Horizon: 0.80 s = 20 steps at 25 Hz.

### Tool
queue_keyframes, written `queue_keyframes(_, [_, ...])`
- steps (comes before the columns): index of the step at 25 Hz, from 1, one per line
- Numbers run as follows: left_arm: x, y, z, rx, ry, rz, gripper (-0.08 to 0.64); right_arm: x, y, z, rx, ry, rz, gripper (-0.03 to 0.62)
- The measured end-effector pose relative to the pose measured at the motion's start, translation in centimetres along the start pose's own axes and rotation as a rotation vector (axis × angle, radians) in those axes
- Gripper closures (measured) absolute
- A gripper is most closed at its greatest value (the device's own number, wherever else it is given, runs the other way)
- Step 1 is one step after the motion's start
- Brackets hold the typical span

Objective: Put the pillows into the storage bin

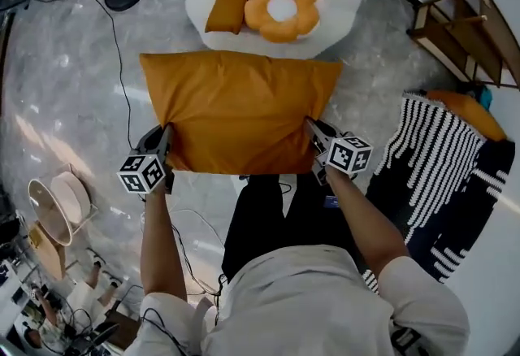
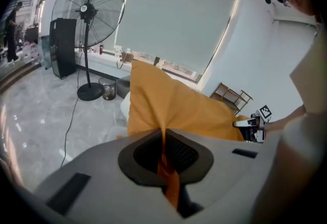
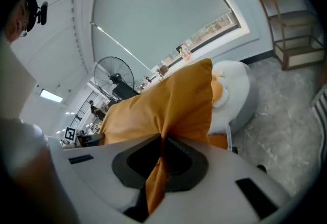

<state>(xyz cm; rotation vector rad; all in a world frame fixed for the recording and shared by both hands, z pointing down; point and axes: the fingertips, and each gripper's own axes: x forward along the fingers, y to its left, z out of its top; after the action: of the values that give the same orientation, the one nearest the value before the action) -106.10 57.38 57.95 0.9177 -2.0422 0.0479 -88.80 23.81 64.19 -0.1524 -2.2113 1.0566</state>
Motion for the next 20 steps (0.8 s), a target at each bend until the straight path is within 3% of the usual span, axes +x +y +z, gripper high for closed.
queue_keyframes(6, [6.2, 4.9, -6.0, -0.029, 0.123, -0.035, 0.545, 3.6, -3.5, -6.4, 0.071, 0.049, -0.086, 0.552])
queue_keyframes(11, [11.4, 8.4, -9.8, -0.068, 0.191, -0.033, 0.545, 8.0, -7.3, -8.9, 0.085, 0.1, -0.128, 0.552])
queue_keyframes(18, [16.5, 11.9, -14.9, -0.12, 0.29, 0.001, 0.54, 12.8, -12.1, -12.4, 0.108, 0.165, -0.189, 0.551])
queue_keyframes(20, [17.3, 13.4, -16.3, -0.135, 0.295, 0.063, 0.487, 13.6, -13.6, -13.4, 0.128, 0.179, -0.22, 0.531])
